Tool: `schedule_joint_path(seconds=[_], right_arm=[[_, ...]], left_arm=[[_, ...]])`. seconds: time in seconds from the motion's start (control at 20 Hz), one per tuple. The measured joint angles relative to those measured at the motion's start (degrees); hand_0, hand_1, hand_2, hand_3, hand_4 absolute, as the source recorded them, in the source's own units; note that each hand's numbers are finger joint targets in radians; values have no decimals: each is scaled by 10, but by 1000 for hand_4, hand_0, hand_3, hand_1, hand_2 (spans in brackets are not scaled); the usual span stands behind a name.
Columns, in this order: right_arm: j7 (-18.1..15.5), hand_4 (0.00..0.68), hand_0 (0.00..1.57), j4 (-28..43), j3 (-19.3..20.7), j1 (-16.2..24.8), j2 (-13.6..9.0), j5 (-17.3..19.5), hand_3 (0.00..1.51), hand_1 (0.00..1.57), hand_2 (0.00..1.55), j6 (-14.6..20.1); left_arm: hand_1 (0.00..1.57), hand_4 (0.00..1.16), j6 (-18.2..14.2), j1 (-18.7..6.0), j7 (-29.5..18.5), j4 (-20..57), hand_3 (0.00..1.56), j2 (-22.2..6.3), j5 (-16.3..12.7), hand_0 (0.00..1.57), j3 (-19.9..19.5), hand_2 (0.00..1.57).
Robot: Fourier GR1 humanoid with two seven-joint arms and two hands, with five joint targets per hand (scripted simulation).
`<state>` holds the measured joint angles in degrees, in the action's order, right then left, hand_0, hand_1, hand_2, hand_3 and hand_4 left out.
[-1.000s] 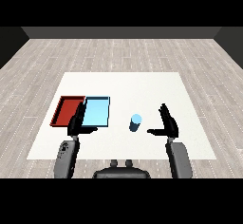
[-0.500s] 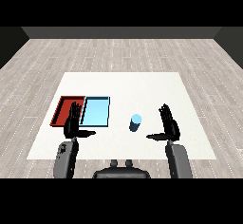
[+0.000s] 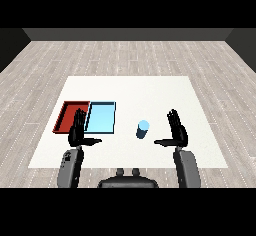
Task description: Pick the blue can and put it in the blue box
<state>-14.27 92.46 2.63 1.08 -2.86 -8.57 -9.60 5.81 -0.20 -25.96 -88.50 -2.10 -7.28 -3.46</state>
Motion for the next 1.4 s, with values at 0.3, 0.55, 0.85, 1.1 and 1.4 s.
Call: schedule_joint_path(seconds=[0.3, 0.55, 0.85, 1.1, 1.4], right_arm=[[4, 0, 0, -36, 1, -15, 9, -14, 0, 0, 0, -3], [11, 0, 0, -74, 7, -40, 9, -23, 0, 0, 0, 3], [11, 0, 0, -113, 7, -56, 16, -27, 0, 0, 0, 13], [1, 0, 0, -143, -18, -57, 23, -27, 0, 0, 0, 34], [-23, 0, 0, -171, -32, -53, 26, -36, 0, 0, 0, 37]], left_arm=[[0, 0, -4, 0, -6, 10, 0, 5, 1, 0, 6, 0], [0, 0, -2, -4, 1, 4, 0, 1, -7, 0, 1, 0], [0, 0, -1, 10, 7, -16, 0, -3, -12, 0, -4, 0], [0, 0, 7, 3, 0, -7, 0, -4, -24, 0, -11, 0], [0, 0, -2, -12, 12, -7, 0, -3, -26, 0, -12, 0]])
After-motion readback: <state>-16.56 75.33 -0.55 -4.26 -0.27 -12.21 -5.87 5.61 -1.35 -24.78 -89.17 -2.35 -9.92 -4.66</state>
